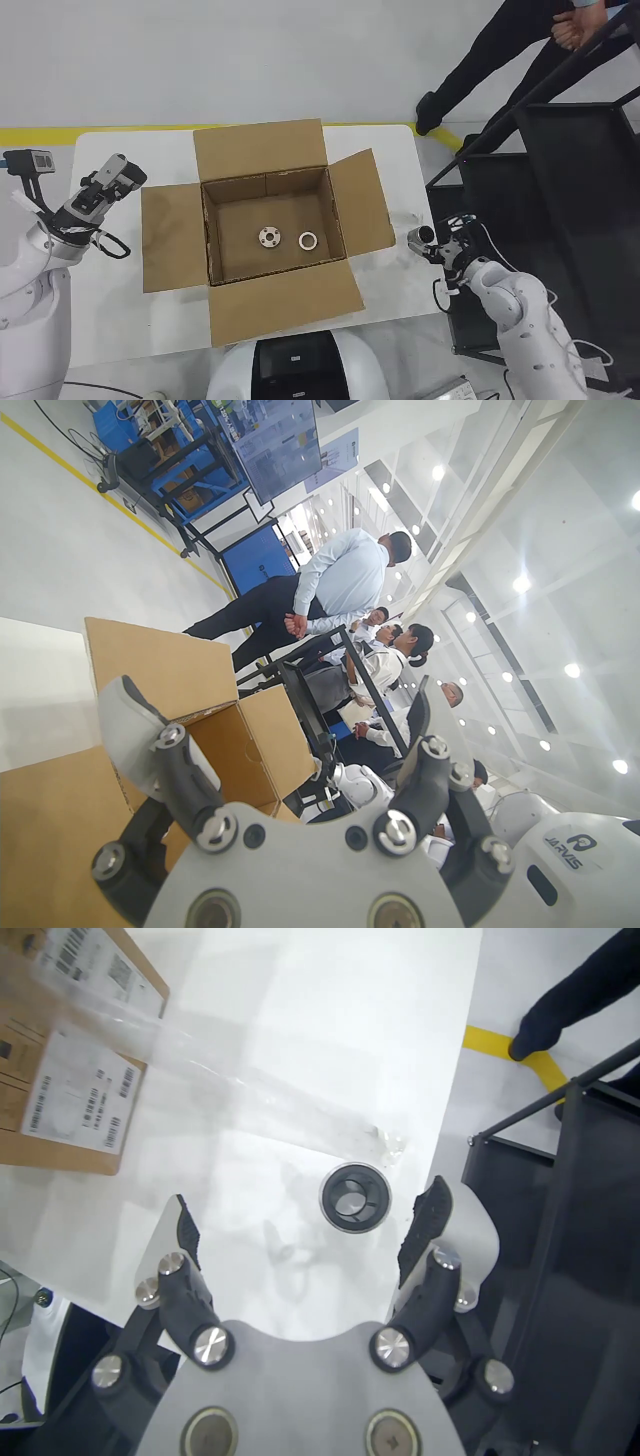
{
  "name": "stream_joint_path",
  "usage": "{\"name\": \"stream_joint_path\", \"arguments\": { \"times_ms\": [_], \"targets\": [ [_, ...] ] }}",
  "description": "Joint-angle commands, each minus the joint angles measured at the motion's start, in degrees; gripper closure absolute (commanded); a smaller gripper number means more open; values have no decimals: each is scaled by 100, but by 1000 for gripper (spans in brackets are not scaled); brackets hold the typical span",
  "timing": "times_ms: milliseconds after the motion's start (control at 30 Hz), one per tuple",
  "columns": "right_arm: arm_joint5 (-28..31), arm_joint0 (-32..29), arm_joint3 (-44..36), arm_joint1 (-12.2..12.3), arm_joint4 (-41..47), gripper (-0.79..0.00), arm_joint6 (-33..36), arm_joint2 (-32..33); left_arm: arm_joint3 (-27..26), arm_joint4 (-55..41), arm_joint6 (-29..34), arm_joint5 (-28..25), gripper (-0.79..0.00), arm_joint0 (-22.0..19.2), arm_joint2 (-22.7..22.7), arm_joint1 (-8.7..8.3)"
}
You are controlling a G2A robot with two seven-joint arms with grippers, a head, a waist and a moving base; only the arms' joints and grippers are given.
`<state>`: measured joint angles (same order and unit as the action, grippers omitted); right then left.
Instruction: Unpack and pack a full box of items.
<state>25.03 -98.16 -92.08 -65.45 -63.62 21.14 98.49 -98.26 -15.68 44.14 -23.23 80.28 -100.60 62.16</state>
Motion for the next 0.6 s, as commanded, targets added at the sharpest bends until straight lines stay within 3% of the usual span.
{"name": "stream_joint_path", "arguments": {
  "times_ms": [0, 567],
  "targets": [
    [-207, 40, 71, -4, -220, -785, -77, -66, 0, 0, 0, 0, -785, 0, 0, 0],
    [-953, 892, 1089, -78, -655, -785, -59, -784, 0, 0, 0, 0, -785, 0, 0, 0]
  ]
}}
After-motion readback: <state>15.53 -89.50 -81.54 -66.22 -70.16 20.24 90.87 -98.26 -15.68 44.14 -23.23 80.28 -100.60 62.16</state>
